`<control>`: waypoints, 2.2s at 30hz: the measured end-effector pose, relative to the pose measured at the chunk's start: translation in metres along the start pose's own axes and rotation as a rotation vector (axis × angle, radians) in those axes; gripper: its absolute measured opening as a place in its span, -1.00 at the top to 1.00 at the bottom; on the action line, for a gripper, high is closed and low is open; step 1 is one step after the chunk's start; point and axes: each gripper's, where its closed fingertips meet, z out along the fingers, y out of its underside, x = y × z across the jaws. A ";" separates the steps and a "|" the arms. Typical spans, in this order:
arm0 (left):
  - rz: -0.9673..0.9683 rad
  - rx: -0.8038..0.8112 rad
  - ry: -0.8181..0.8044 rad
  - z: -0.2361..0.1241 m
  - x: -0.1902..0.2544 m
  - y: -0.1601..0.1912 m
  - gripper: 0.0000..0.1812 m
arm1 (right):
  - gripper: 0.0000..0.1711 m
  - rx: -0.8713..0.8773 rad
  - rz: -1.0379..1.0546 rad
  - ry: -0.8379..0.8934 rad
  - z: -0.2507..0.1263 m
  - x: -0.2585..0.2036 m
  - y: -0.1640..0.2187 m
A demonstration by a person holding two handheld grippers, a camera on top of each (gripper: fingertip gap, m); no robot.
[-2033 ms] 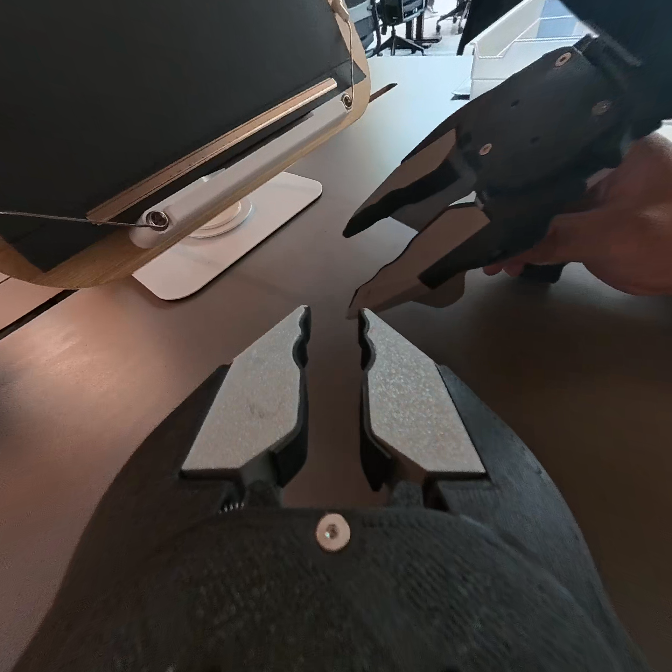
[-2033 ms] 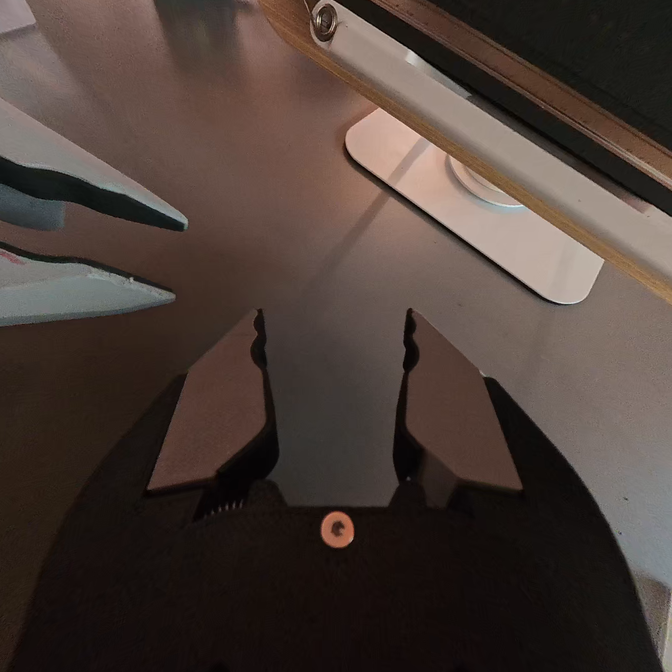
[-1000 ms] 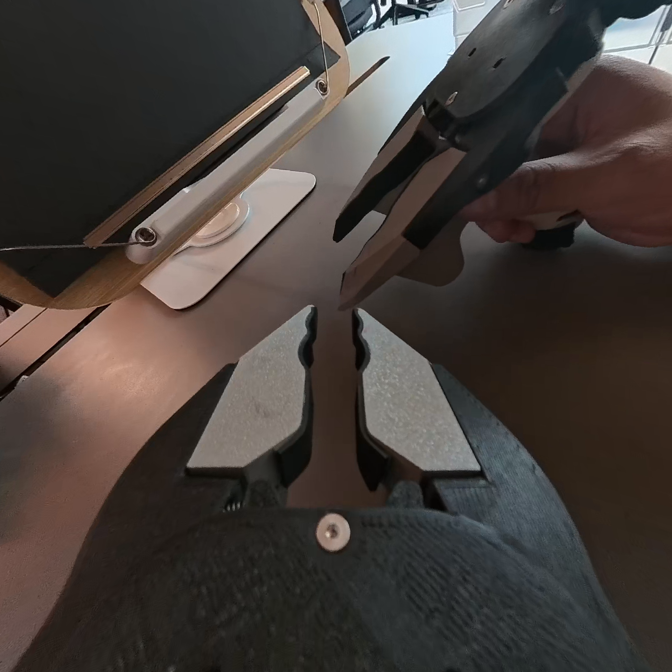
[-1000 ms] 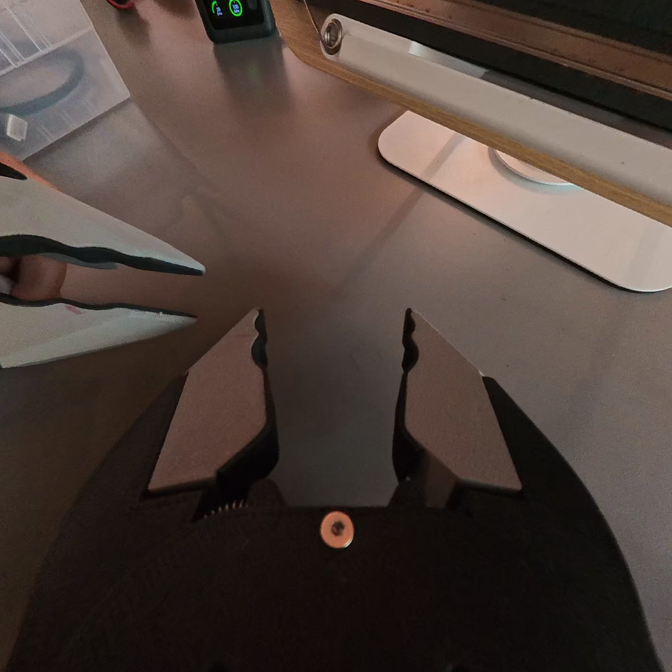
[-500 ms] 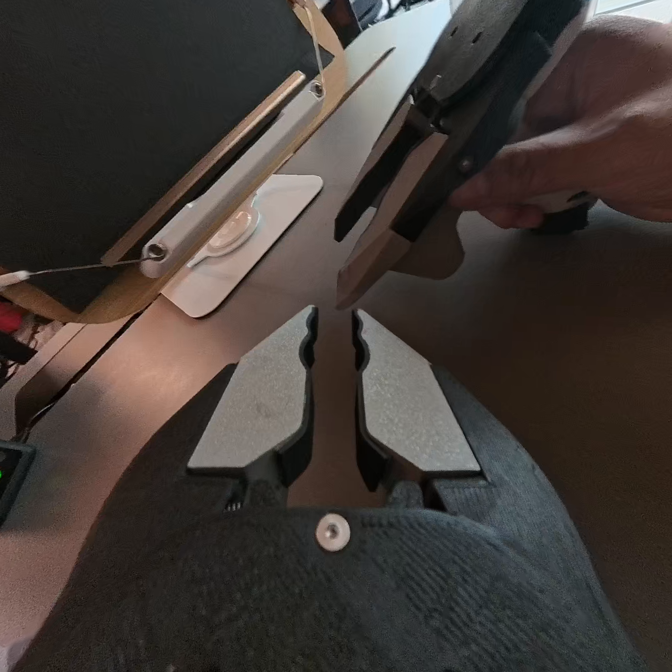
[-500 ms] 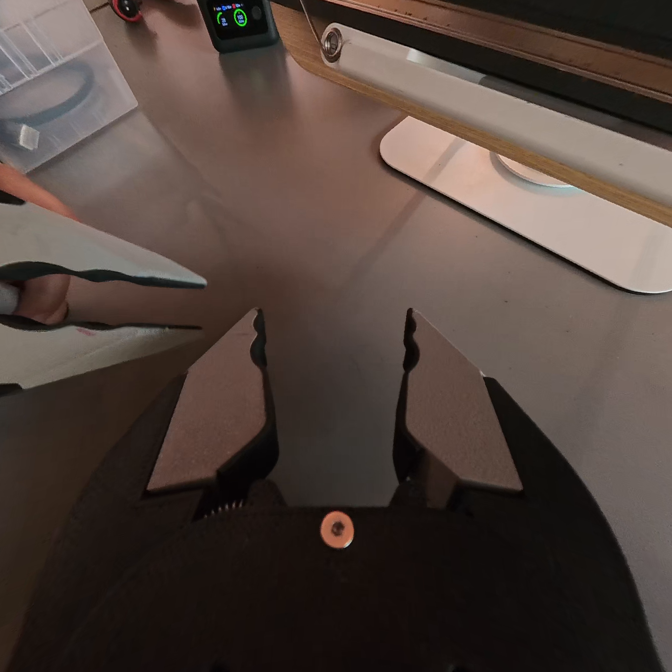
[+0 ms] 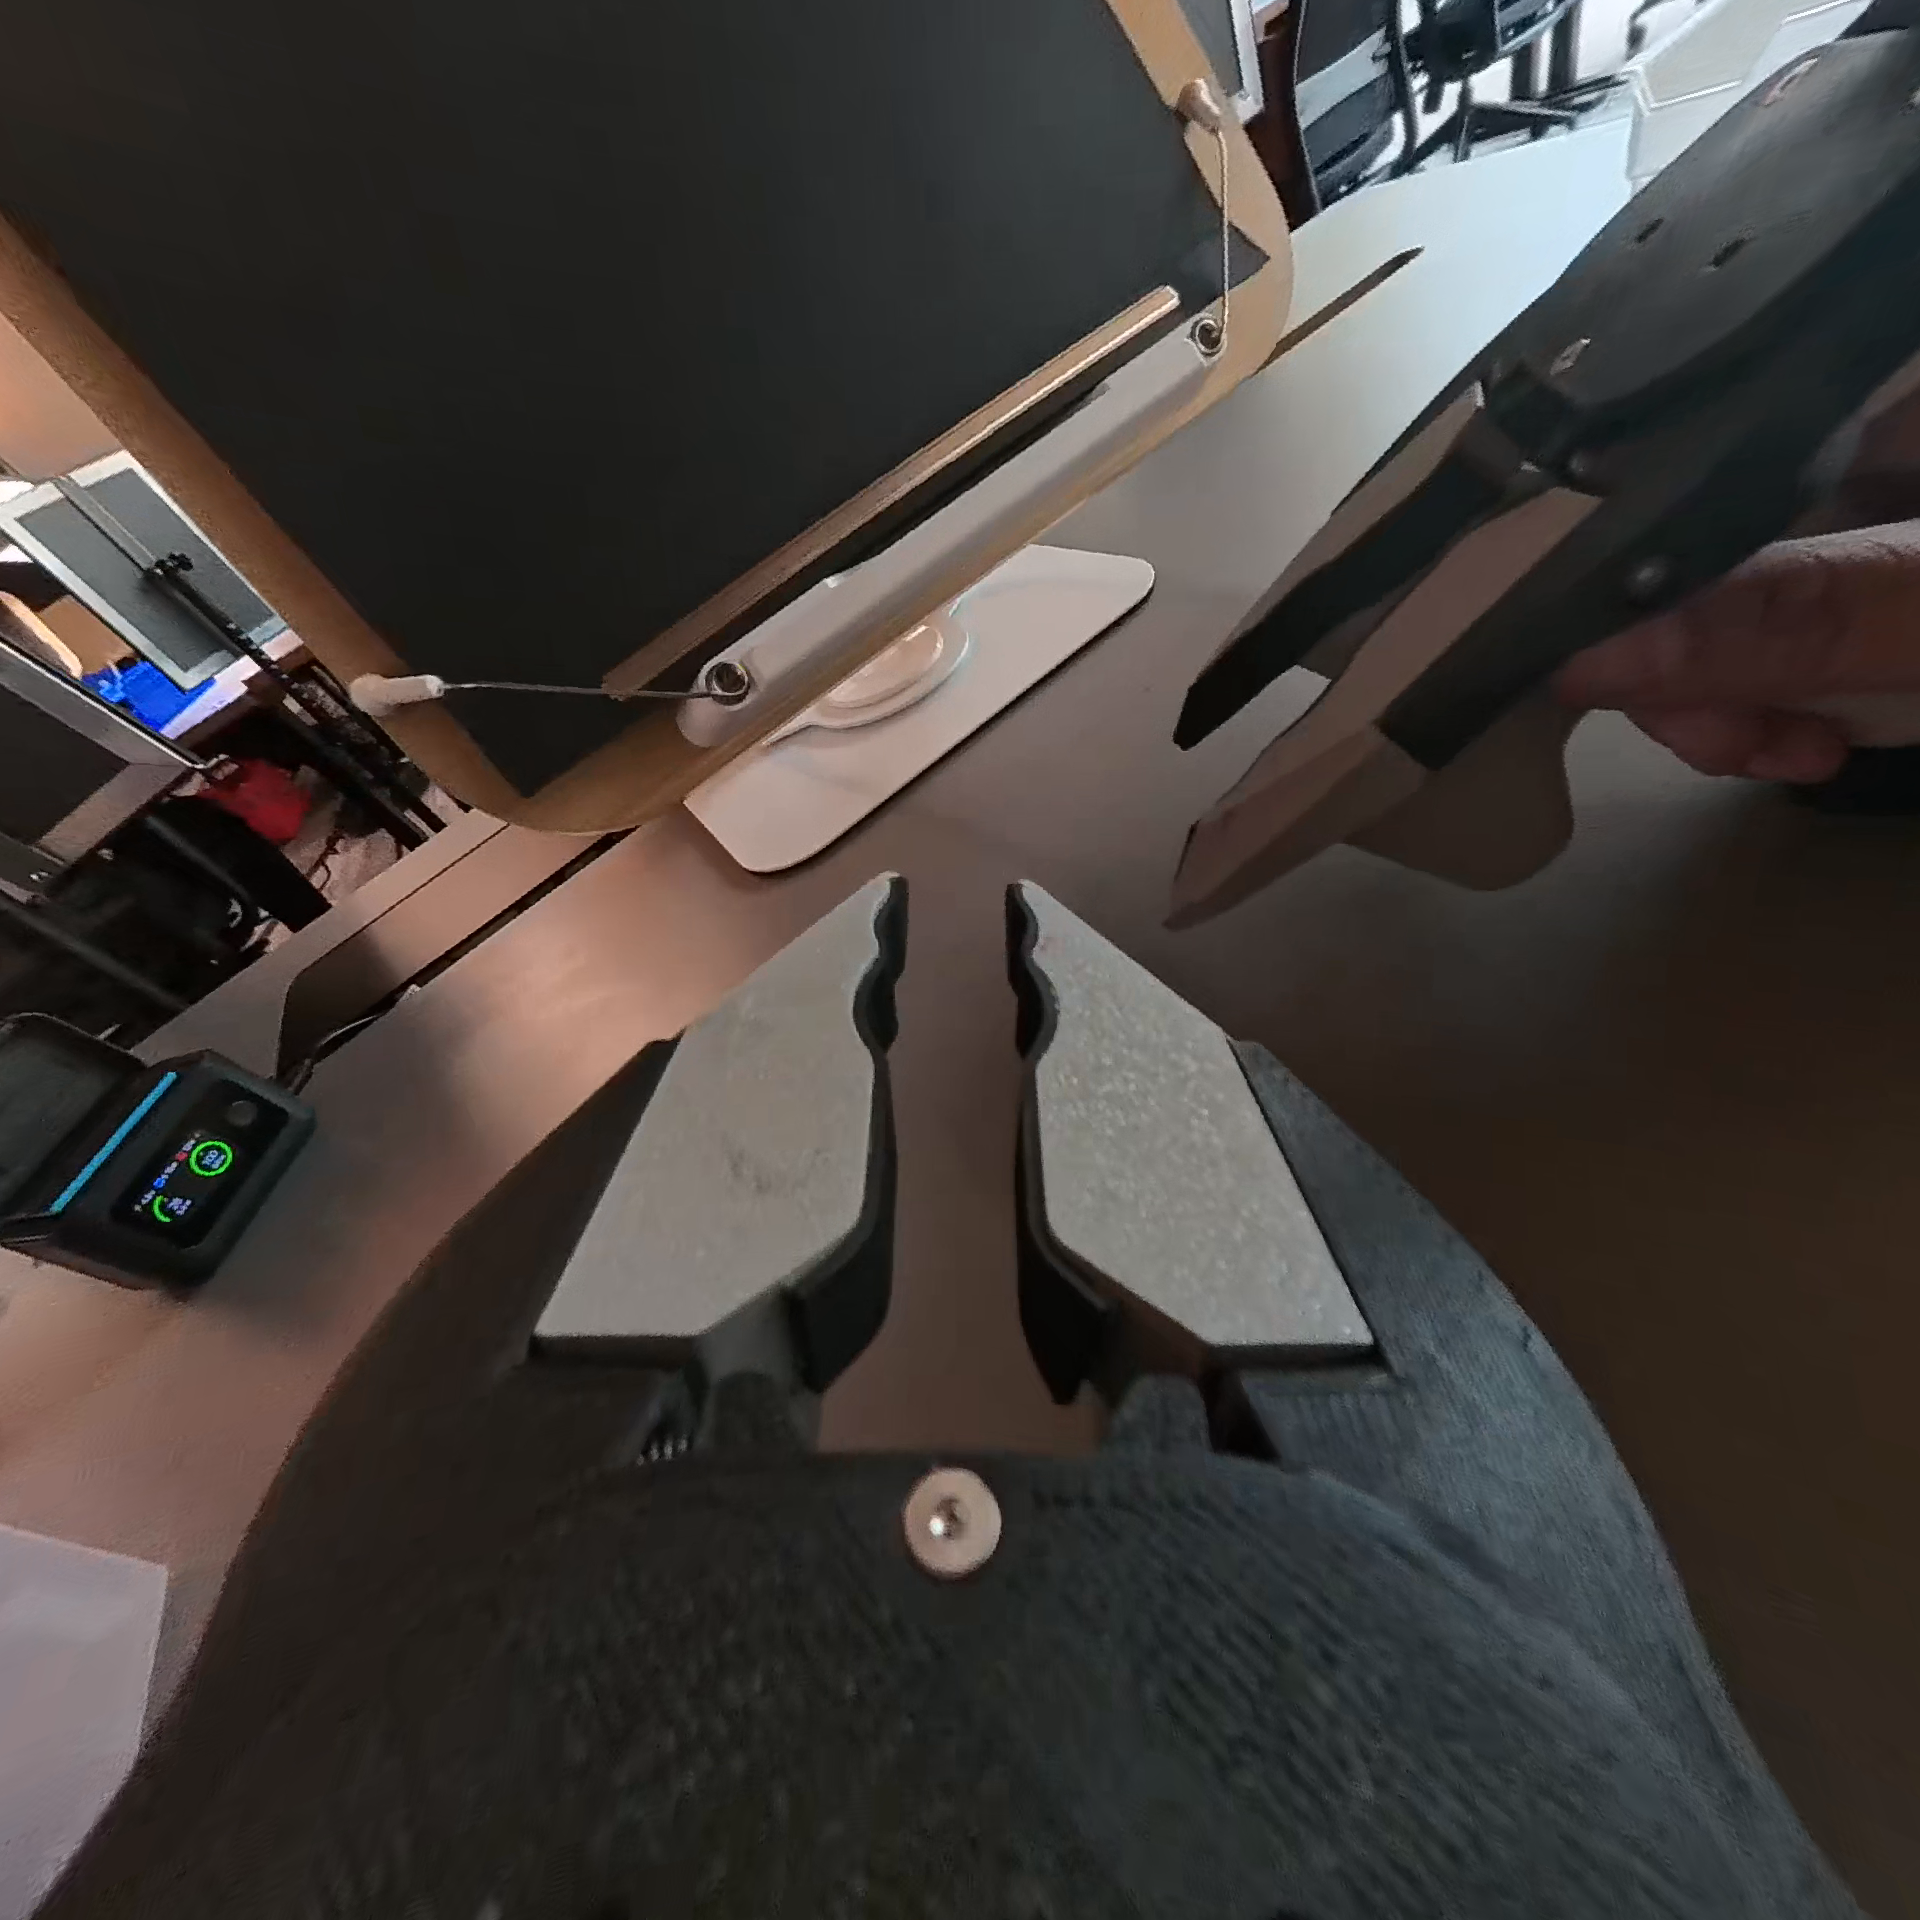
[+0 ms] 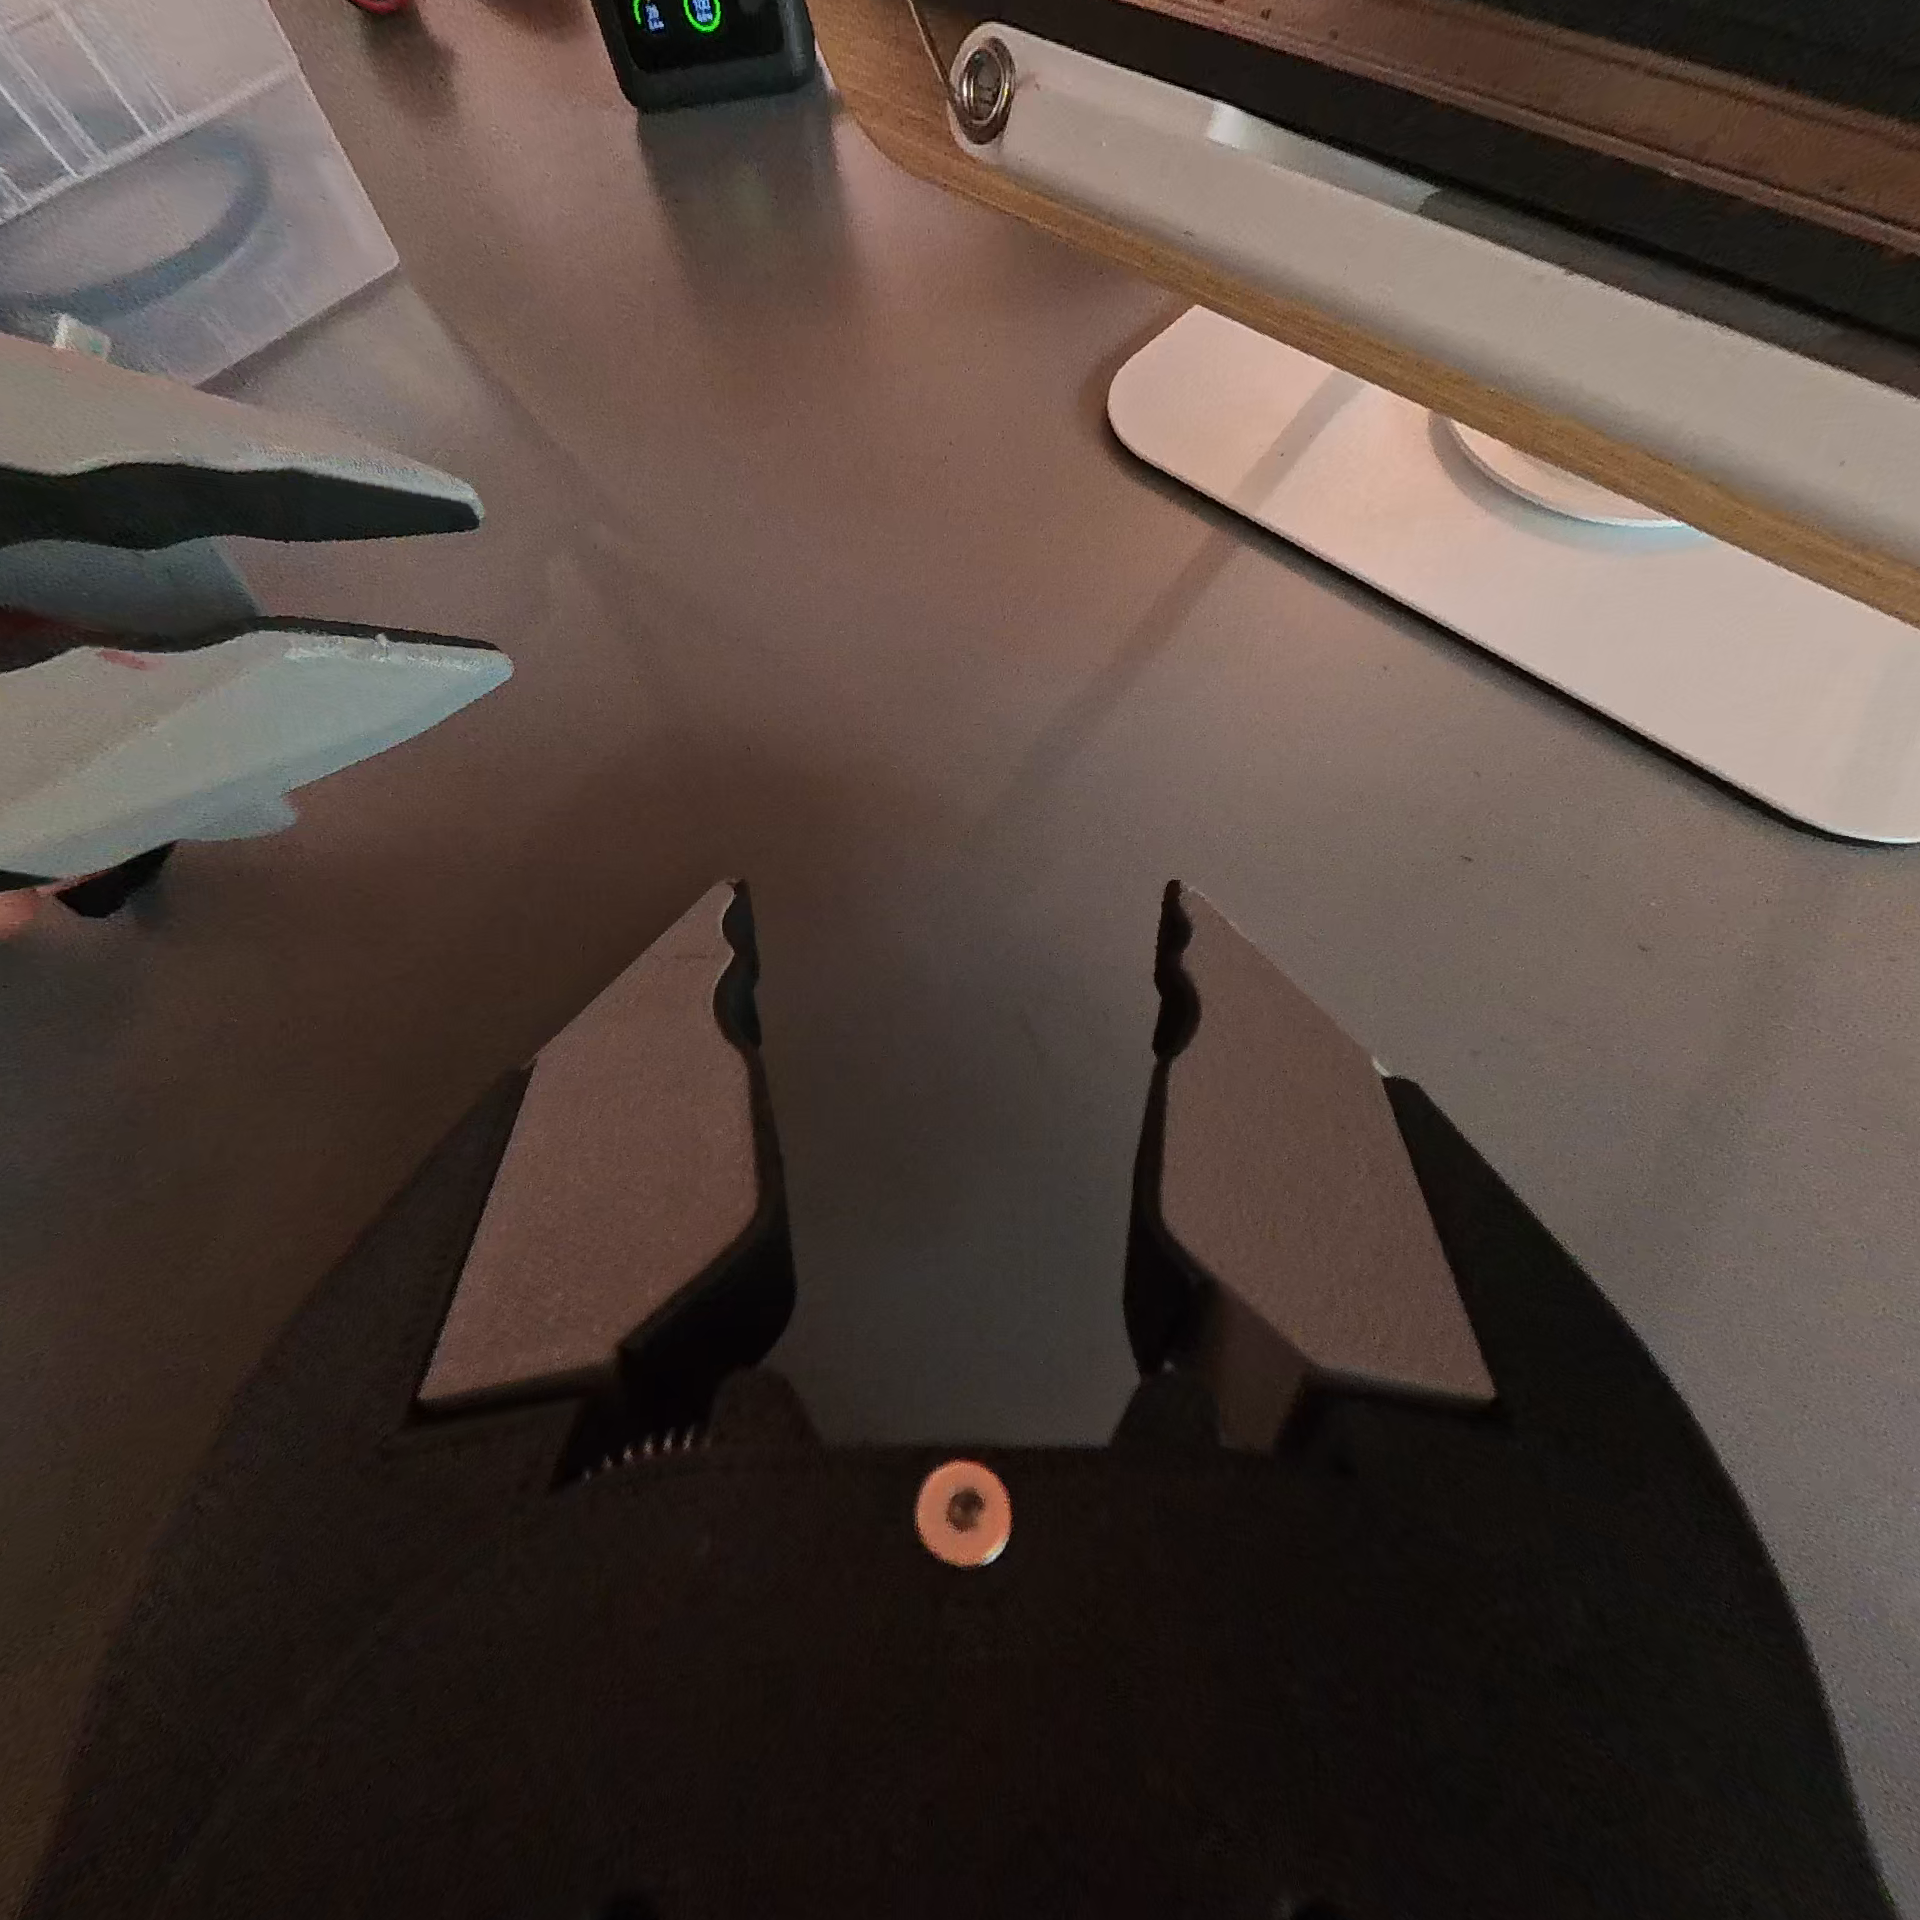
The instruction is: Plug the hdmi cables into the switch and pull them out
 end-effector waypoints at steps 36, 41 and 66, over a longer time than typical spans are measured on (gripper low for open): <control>-0.071 -0.005 -0.002 -0.007 -0.007 0.003 0.81 | 0.10 0.032 -0.047 0.099 -0.002 0.007 -0.006; -0.067 -0.012 0.001 -0.014 0.001 0.003 0.82 | 0.24 -0.012 -0.070 0.271 -0.011 0.029 -0.001; -0.184 -0.190 -0.078 -0.135 -0.001 0.019 0.49 | 0.26 0.038 0.090 -0.045 -0.019 -0.019 -0.014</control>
